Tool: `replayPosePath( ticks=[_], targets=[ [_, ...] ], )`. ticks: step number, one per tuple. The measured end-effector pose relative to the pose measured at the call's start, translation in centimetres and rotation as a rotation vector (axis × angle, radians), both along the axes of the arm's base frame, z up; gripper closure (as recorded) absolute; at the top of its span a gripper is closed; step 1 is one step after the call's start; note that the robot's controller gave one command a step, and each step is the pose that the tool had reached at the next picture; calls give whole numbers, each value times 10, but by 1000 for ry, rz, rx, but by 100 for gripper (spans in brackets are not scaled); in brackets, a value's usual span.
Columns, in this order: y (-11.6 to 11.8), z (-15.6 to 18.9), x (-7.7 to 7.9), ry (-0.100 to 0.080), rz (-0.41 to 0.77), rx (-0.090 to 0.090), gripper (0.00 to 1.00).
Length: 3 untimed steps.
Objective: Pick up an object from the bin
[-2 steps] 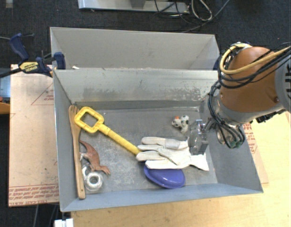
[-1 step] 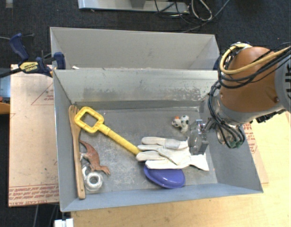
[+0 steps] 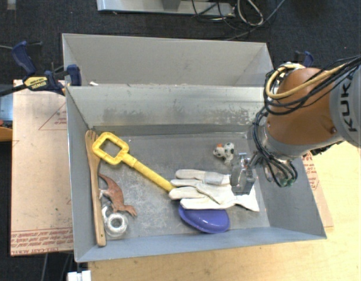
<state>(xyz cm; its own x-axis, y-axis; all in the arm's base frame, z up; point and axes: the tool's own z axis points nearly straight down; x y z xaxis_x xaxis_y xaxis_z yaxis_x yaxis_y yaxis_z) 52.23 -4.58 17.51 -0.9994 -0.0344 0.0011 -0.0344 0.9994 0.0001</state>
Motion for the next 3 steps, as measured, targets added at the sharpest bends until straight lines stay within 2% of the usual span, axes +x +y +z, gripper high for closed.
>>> replayPosePath(
  ticks=[1,2,3],
  targets=[
    [3,0,1,-5,4,0,100],
    [-3,86,-24,-14,39,-1,100],
    [-2,-38,6,3,56,3,0]
  ],
)
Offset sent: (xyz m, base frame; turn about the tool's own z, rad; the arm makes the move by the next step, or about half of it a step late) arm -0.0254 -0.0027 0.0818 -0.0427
